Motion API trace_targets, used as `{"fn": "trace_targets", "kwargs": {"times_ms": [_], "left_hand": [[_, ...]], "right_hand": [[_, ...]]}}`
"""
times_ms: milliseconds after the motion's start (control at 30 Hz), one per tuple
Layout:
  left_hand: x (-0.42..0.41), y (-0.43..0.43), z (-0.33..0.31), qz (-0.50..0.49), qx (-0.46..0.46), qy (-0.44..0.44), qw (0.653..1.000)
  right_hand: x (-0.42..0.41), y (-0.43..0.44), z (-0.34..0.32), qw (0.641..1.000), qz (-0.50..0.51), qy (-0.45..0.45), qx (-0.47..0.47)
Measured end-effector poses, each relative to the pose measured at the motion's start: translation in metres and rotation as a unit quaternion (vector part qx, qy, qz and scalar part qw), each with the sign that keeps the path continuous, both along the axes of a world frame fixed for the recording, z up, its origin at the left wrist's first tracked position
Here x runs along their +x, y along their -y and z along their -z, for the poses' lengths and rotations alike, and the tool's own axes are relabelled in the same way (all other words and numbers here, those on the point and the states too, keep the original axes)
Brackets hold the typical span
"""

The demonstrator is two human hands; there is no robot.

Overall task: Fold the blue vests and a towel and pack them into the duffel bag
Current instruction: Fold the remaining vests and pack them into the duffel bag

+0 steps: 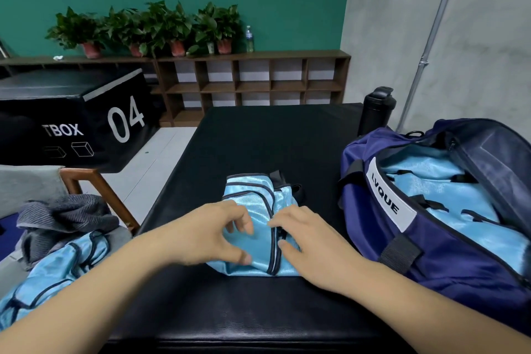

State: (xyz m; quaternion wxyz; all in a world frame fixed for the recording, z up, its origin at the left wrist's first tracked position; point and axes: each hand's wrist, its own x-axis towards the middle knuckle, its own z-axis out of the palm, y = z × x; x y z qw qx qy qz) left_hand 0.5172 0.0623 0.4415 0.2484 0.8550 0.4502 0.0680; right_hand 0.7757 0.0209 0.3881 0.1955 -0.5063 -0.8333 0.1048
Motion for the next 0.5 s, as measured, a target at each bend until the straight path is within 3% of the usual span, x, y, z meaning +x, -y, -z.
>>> {"fn": "trace_targets", "kwargs": {"times_ms": [300, 500], "left_hand": [[-0.022, 0.017, 0.03, 0.005, 0.123, -0.04, 0.992], [-0.025, 0.022, 0.043, 0.01, 0.124, -0.056, 0.991]], "right_hand": [[-0.017, 0.013, -0.005, 0.994, -0.087, 0.064, 0.009], [-0.018, 0.004, -0.002, 0.986, -0.066, 0.127, 0.085]]}}
